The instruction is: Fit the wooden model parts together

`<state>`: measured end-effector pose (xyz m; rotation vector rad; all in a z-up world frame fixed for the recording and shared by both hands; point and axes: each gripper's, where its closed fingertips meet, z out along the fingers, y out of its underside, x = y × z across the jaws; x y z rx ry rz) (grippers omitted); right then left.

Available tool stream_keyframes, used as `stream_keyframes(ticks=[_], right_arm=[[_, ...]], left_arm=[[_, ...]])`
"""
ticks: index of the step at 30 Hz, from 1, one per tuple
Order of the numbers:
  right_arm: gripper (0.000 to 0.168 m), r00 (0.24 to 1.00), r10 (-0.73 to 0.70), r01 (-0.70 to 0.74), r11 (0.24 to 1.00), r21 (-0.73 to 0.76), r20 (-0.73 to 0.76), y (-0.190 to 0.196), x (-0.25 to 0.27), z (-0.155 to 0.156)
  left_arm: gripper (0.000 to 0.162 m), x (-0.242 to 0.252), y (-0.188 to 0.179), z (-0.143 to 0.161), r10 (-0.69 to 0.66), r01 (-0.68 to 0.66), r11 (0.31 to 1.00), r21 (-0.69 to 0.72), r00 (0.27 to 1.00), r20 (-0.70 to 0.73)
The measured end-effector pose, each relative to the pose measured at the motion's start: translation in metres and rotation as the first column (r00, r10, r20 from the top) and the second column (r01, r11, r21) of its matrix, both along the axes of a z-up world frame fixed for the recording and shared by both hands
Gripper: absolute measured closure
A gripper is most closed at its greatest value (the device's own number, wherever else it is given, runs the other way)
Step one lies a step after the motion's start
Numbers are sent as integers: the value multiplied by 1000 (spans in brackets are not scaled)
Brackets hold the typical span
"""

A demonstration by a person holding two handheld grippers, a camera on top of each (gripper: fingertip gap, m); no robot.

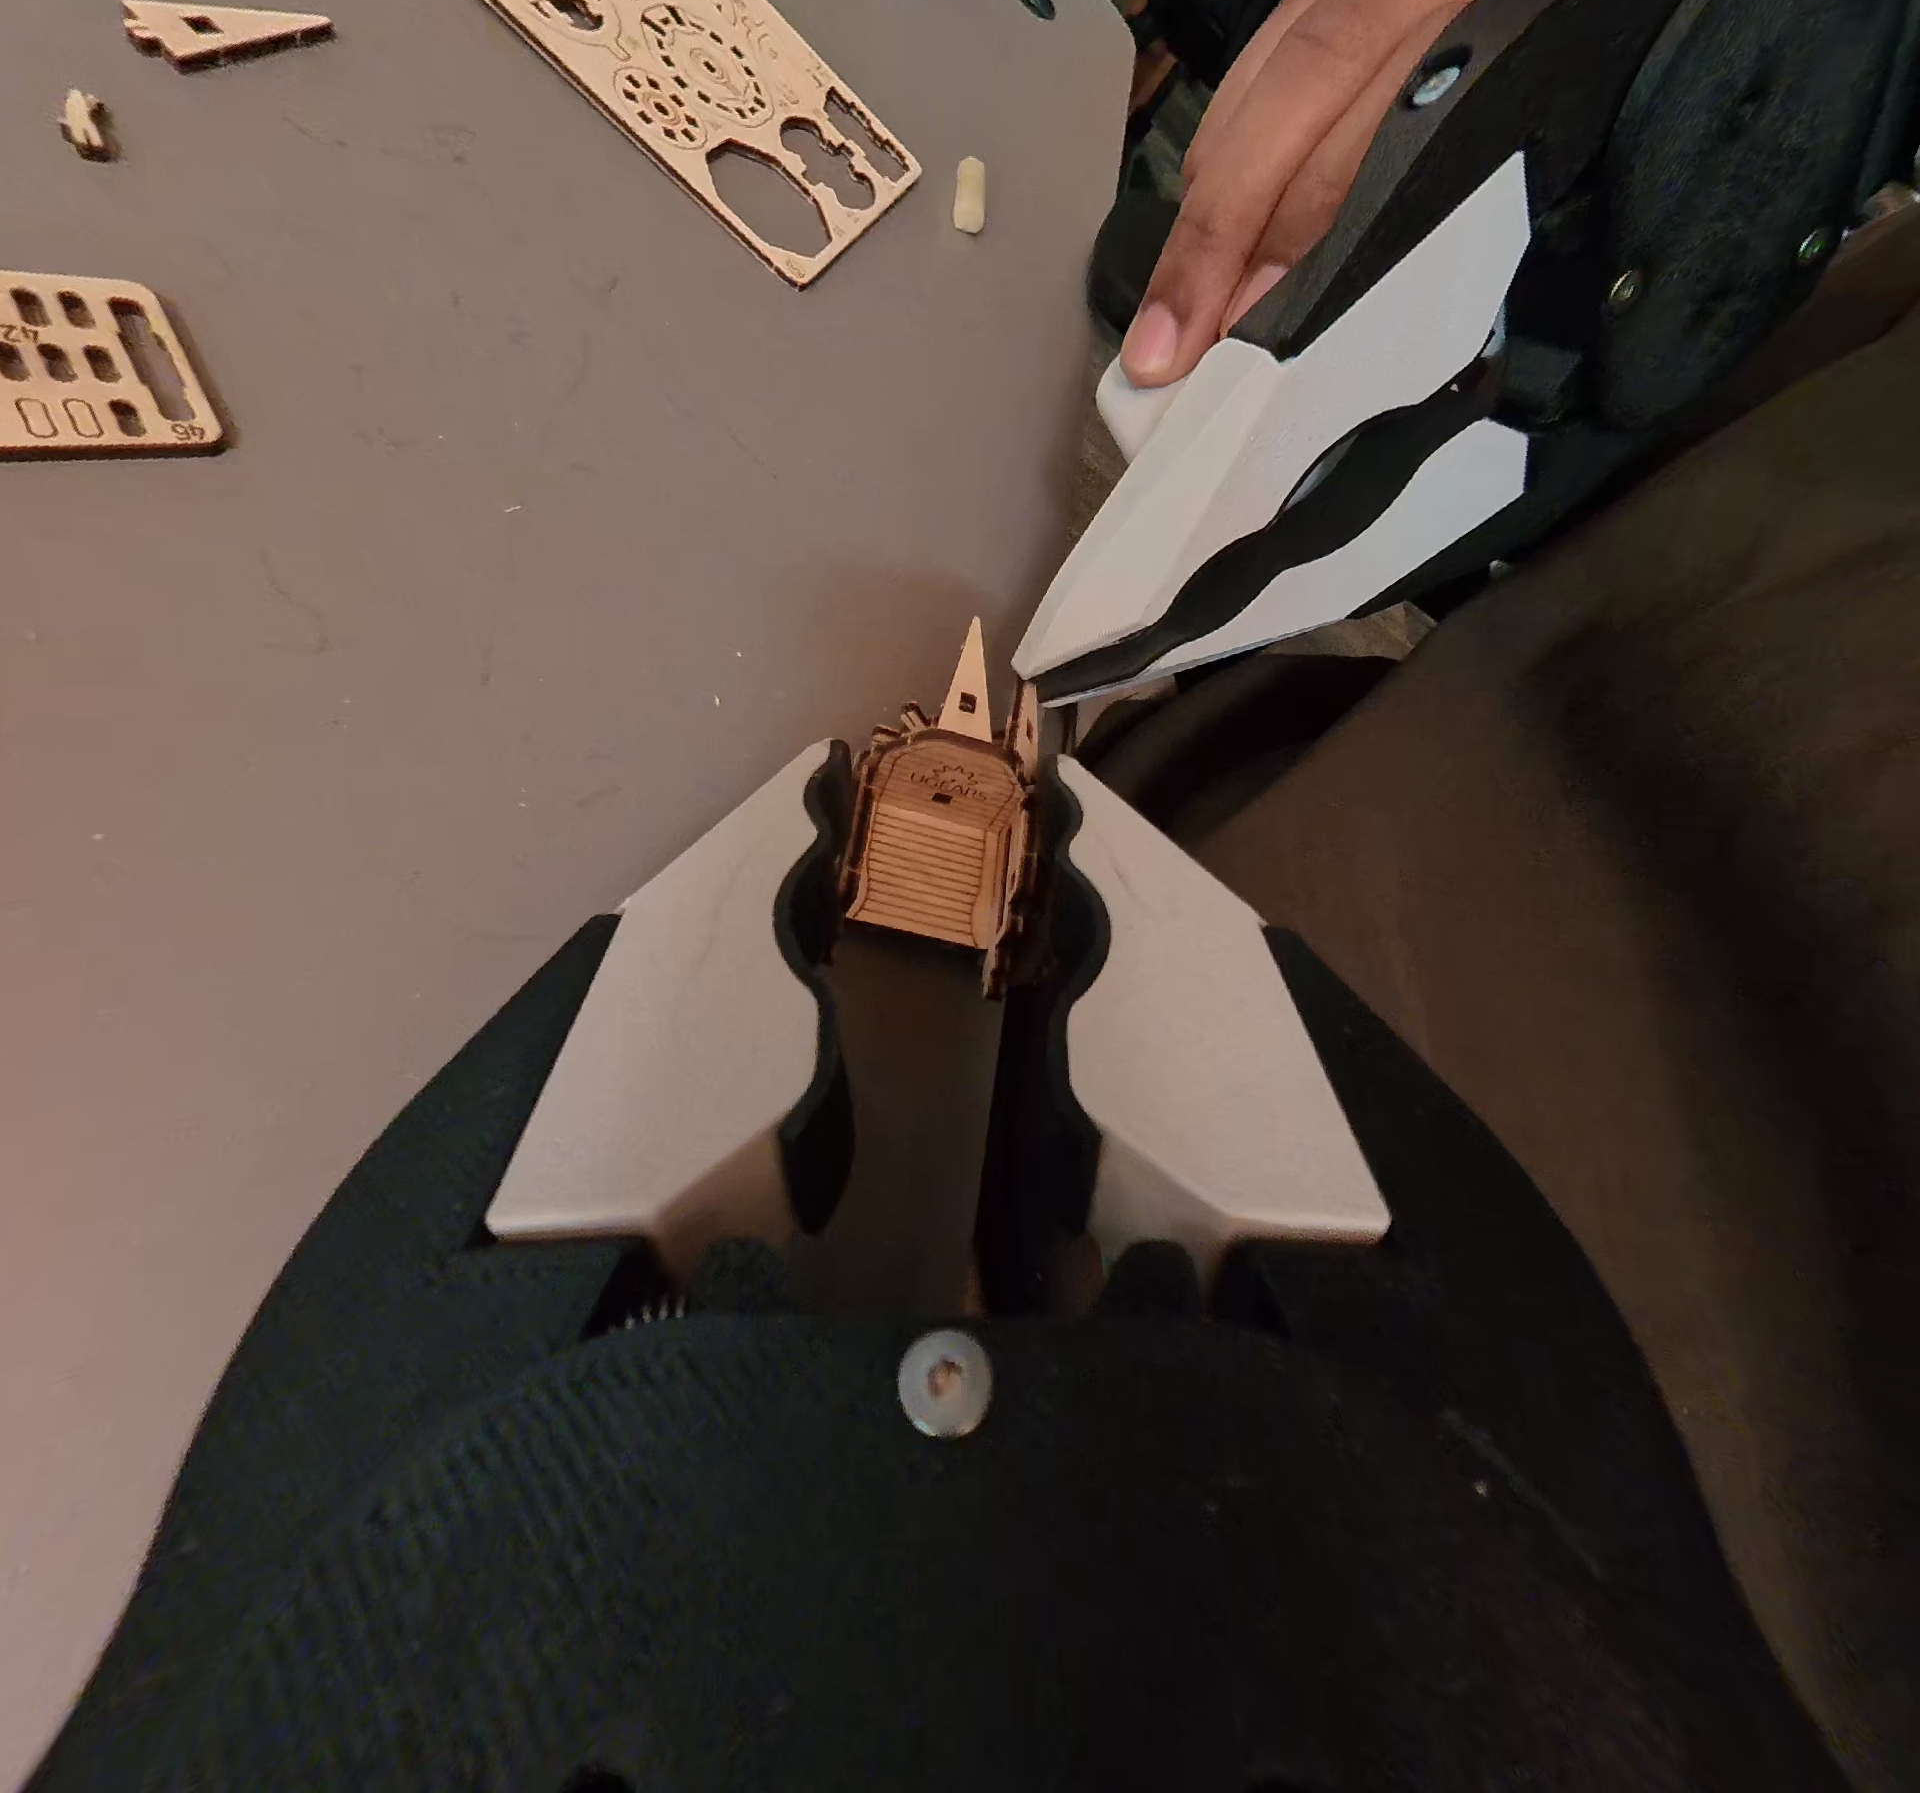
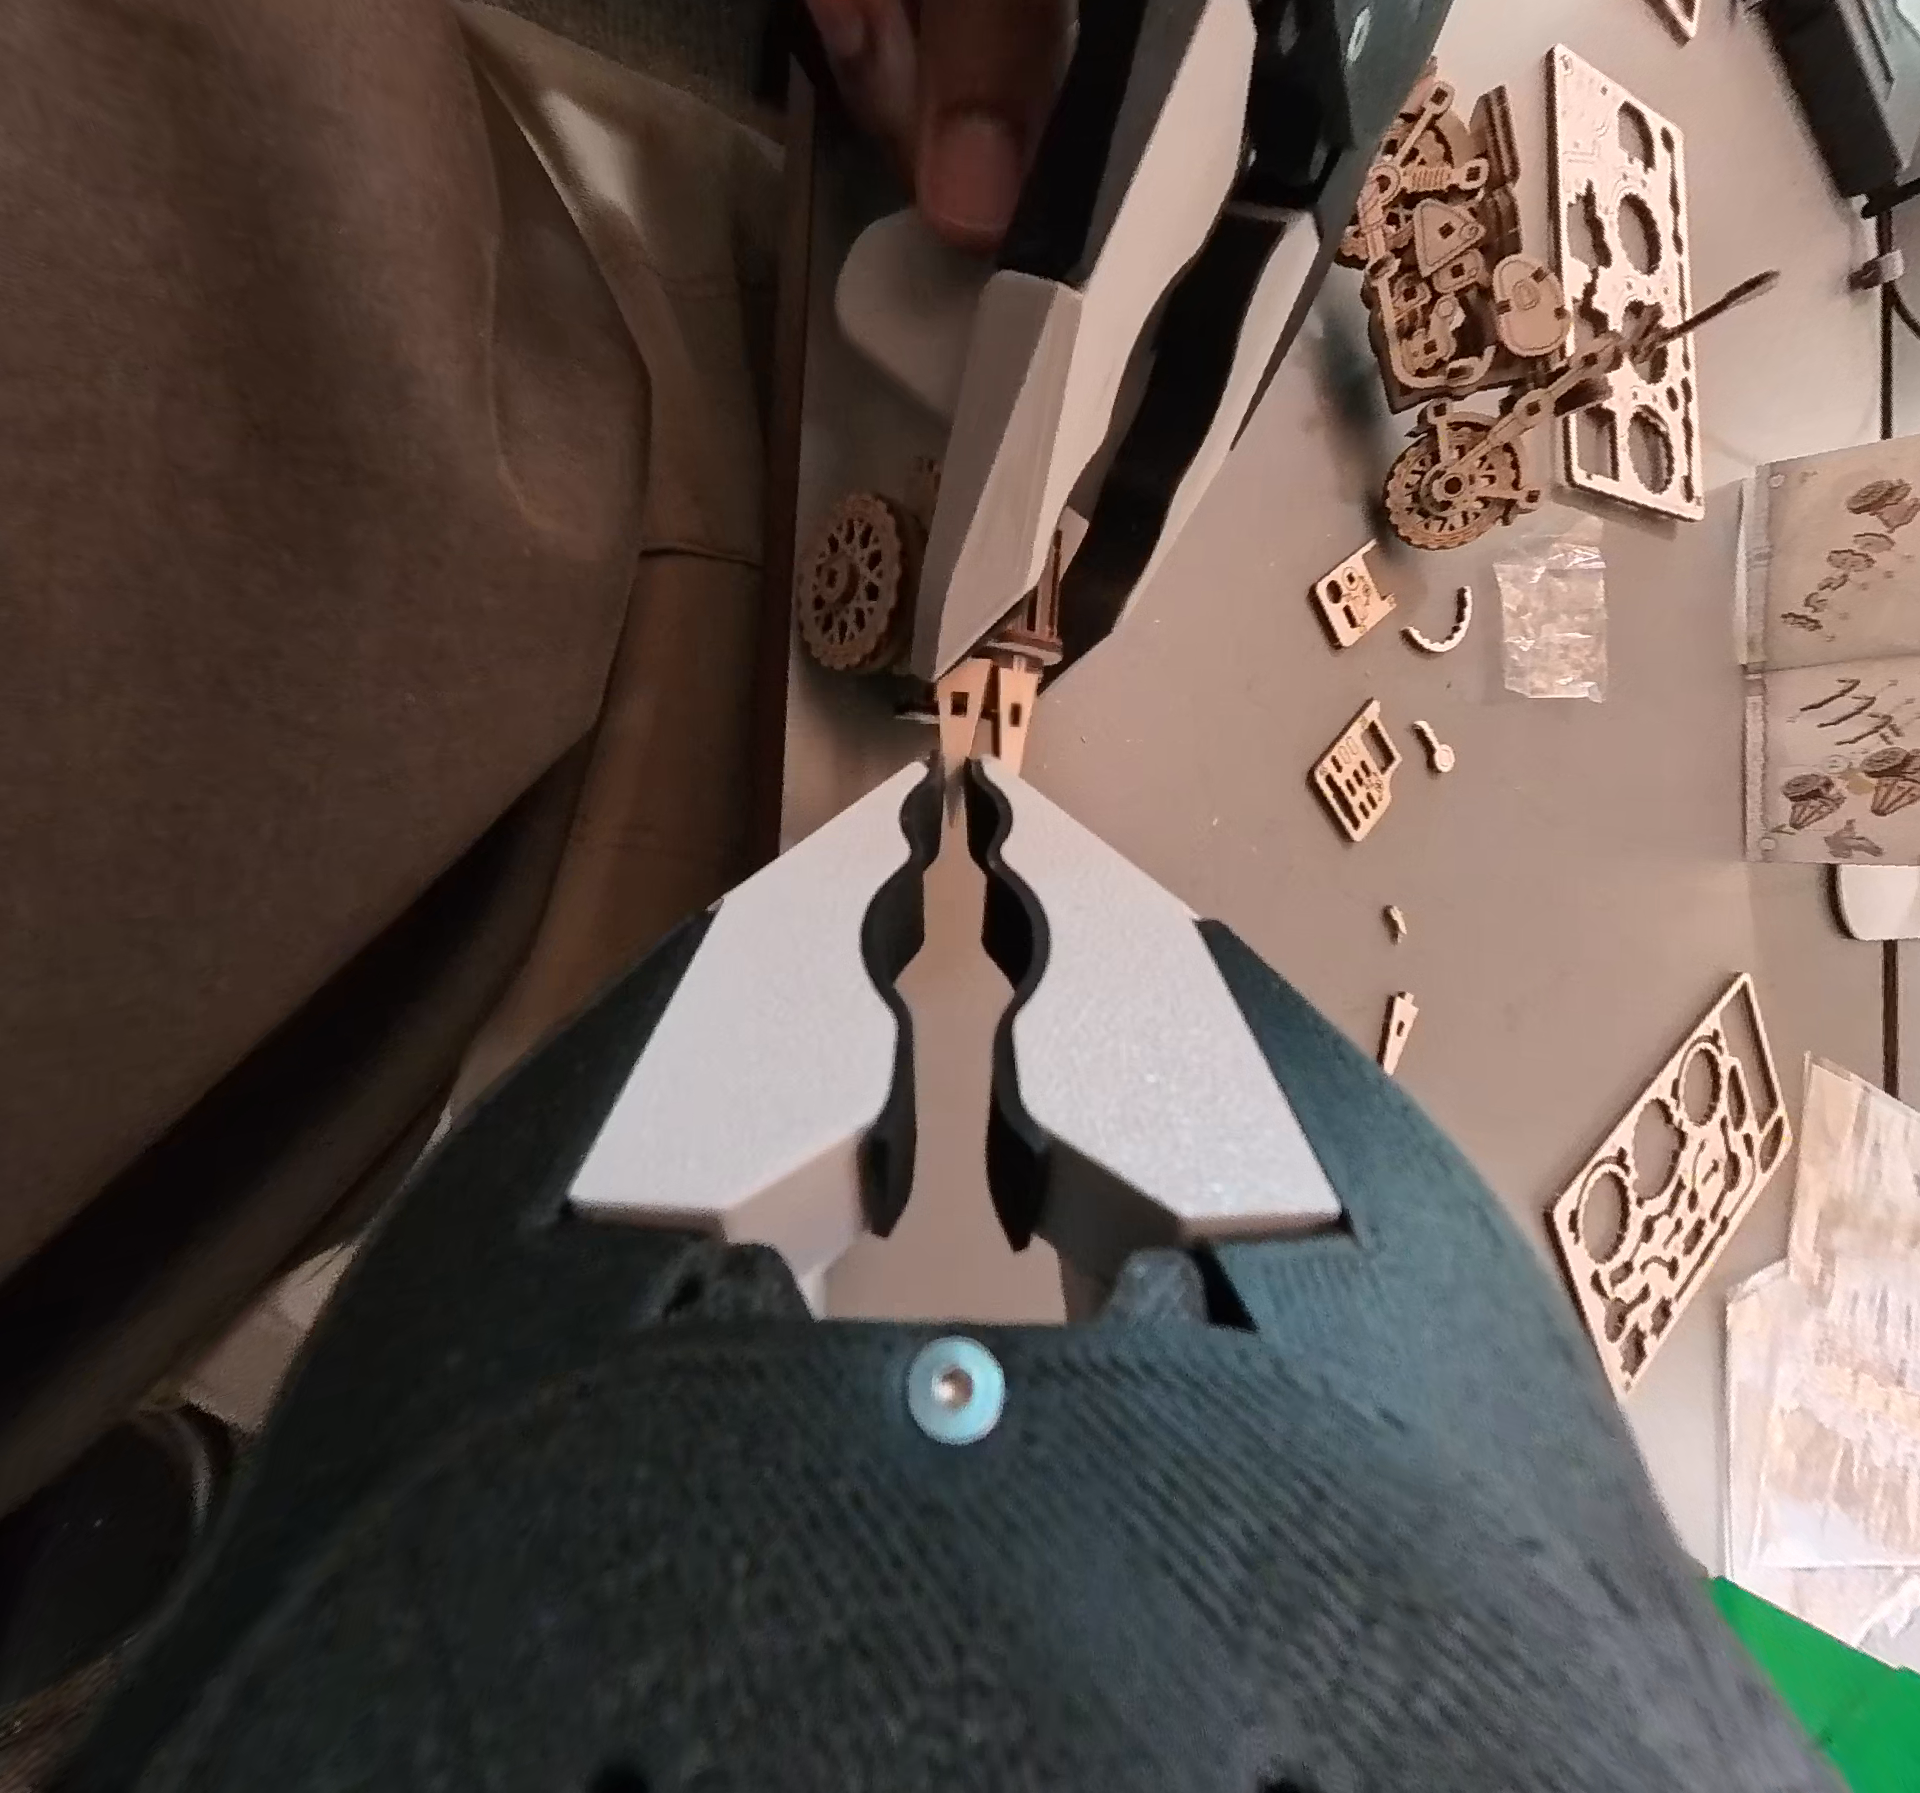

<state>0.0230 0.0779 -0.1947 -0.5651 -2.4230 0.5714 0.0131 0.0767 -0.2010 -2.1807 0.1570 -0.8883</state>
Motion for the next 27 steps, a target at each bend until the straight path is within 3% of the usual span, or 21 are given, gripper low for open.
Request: stream_keyframes(ticks=[27], right_arm=[[166, 1000, 5, -5, 999, -37, -14, 1, -1, 0]], left_arm=[[129, 0, 1, 0, 6, -5, 1000, -10, 1000, 24]])
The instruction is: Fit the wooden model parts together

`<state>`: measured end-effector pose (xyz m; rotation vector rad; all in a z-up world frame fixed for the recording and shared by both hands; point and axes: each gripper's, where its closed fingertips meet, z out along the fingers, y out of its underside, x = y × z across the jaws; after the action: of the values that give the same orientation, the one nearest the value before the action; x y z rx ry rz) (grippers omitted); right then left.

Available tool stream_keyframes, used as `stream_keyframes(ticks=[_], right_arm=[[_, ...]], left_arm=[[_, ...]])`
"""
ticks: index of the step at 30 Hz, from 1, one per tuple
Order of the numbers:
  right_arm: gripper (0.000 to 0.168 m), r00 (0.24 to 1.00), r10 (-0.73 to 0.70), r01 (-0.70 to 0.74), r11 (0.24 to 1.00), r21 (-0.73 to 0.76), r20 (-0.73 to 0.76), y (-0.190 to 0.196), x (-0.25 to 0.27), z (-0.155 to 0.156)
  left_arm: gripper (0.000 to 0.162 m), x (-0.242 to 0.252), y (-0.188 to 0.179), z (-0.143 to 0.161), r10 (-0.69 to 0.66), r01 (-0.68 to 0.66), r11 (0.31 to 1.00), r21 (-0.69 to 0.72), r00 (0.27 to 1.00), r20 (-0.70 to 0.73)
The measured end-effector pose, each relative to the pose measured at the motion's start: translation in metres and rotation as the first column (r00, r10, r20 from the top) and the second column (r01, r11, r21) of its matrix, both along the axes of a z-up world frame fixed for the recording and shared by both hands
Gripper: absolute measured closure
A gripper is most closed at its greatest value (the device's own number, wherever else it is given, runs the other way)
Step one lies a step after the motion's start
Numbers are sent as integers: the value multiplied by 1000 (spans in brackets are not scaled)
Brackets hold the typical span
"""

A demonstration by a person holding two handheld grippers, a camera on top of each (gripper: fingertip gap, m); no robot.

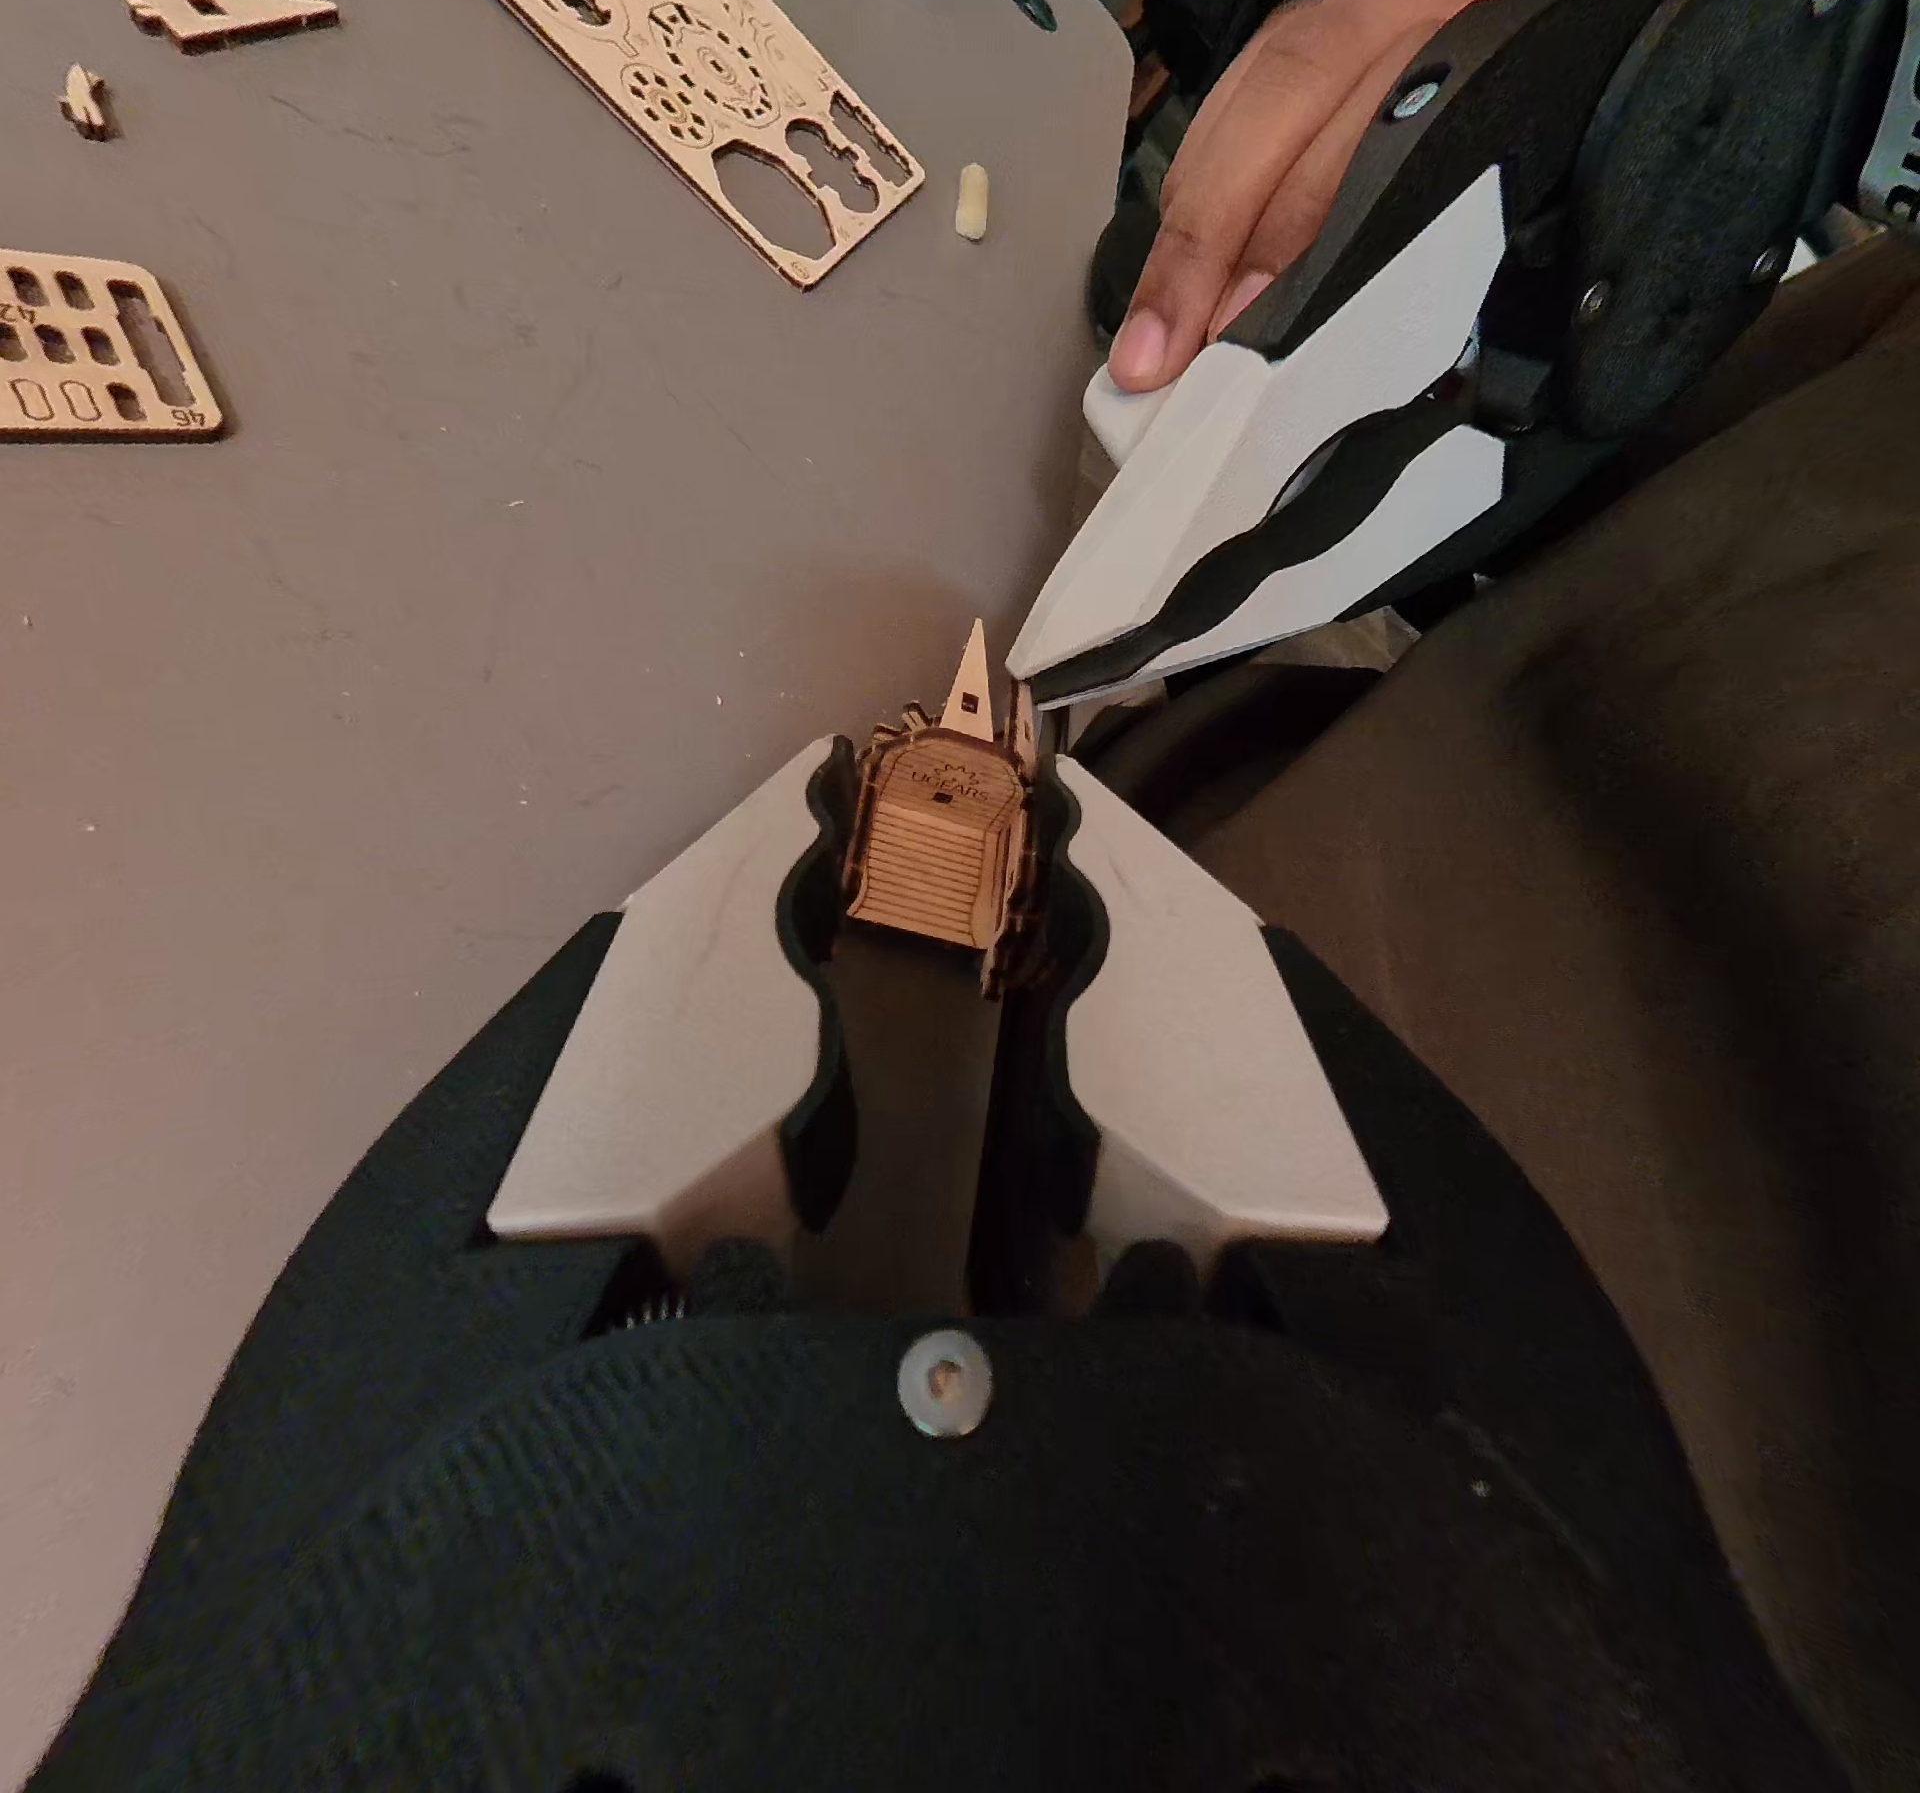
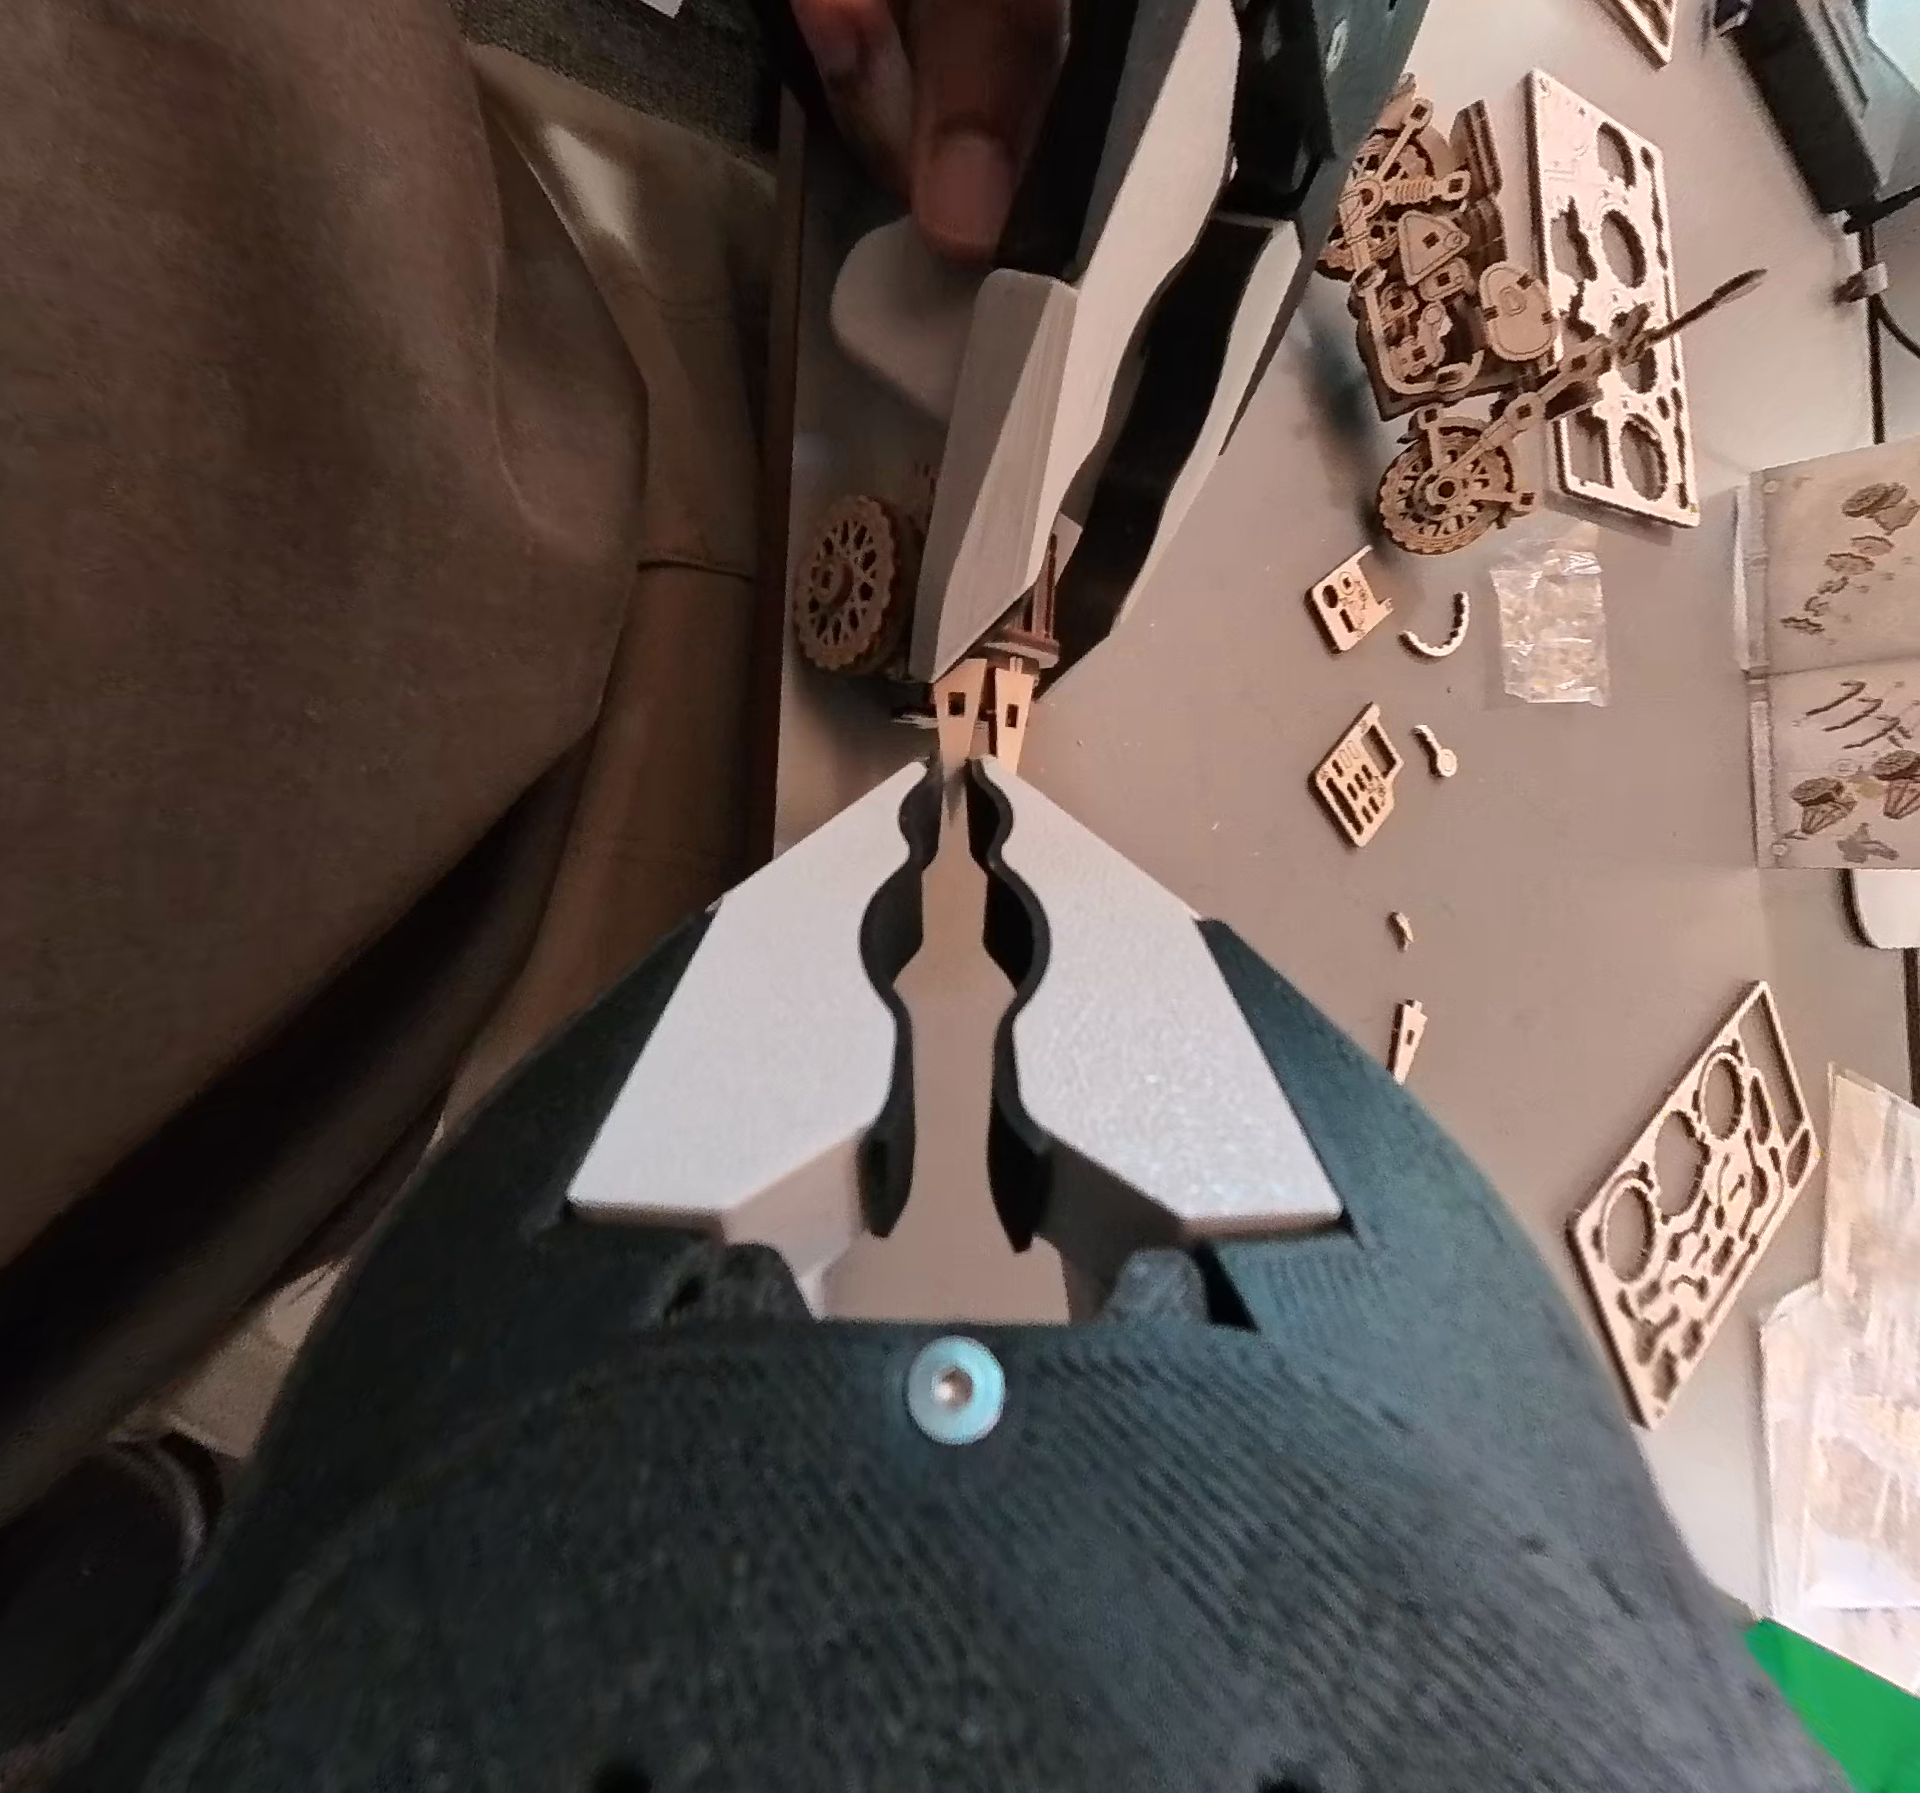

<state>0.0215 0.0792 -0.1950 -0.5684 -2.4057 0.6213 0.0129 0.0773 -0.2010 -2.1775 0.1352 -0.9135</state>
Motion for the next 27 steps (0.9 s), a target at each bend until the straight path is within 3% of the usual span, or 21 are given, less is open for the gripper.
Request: stream_keyframes(ticks=[7, 10, 14, 19, 21, 27], right_arm=[[162, 1000, -19, 19, 998, -58, -3, 1, -1, 6], [154, 999, -46, 48, 985, -168, 18, 1, -1, 14], [135, 985, -104, 149, 921, -361, 141, 7, -6, 15], [128, 938, -53, 253, 781, -571, 343, 0, -10, 7], [127, 922, -20, 271, 746, -608, 387, -4, -9, 5], [134, 911, -7, 281, 742, -608, 412, -4, -13, -2]], left_arm=[[129, 0, 0, 0, 3, -3, 1000, -3, 1000, 8], [129, 0, 0, 0, 0, 0, 1000, 0, 1000, 5], [129, 2, -1, 0, -13, 13, 1000, 7, 1000, -5], [129, 6, -3, 0, -30, 30, 999, 17, 999, -29], [130, 6, -3, 1, -30, 30, 999, 18, 999, -30], [130, 7, -3, 0, -38, 38, 999, 14, 999, -26]])
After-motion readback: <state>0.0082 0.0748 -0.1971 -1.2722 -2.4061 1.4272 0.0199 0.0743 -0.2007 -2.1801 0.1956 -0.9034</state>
